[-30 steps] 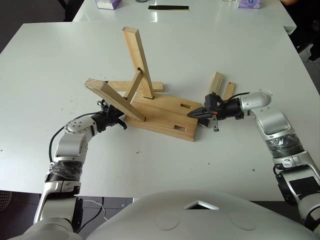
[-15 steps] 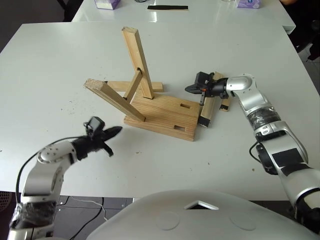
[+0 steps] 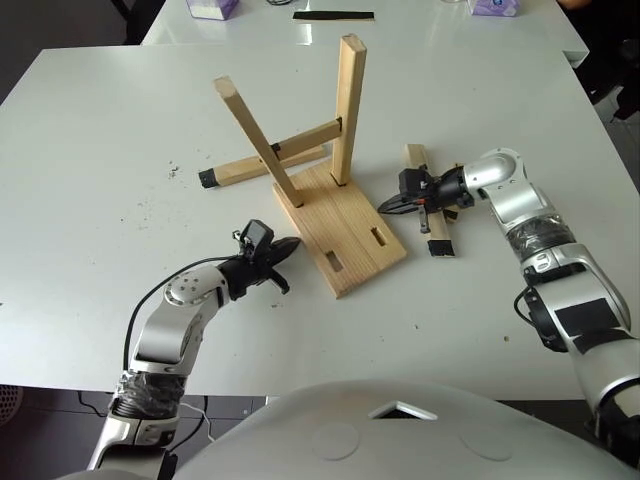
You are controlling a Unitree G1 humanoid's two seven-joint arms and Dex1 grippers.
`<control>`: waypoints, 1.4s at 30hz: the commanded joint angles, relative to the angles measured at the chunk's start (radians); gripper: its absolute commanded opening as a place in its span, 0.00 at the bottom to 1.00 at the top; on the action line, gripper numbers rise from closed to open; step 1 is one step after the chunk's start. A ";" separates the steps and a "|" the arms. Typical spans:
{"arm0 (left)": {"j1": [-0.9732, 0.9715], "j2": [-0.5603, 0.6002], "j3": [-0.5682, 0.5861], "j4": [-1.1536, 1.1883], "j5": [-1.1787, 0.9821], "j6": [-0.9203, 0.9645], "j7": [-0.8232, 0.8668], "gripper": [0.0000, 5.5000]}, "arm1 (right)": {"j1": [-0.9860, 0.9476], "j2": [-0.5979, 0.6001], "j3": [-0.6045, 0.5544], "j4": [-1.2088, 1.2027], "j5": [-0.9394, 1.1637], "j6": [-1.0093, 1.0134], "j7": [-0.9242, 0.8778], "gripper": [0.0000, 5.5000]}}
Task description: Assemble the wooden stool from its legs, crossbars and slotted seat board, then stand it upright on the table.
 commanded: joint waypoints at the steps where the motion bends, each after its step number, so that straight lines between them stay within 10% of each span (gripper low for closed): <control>1: -0.063 -0.027 -0.029 0.106 0.033 -0.008 0.011 0.00 | 0.080 0.056 -0.007 -0.116 0.041 0.070 -0.050 0.00; 22: -0.315 -0.144 -0.011 0.391 0.093 -0.115 0.079 0.00 | 0.290 0.119 -0.087 -0.435 0.121 0.319 -0.307 0.00; 31: -0.175 -0.096 0.217 0.076 0.016 -0.053 0.200 0.00 | 0.354 0.081 -0.372 -0.692 0.208 0.419 -0.587 0.00; 42: -0.117 -0.415 0.284 -0.316 -0.195 0.036 0.531 0.00 | 0.657 0.061 -0.525 -0.881 0.119 0.613 -0.927 0.24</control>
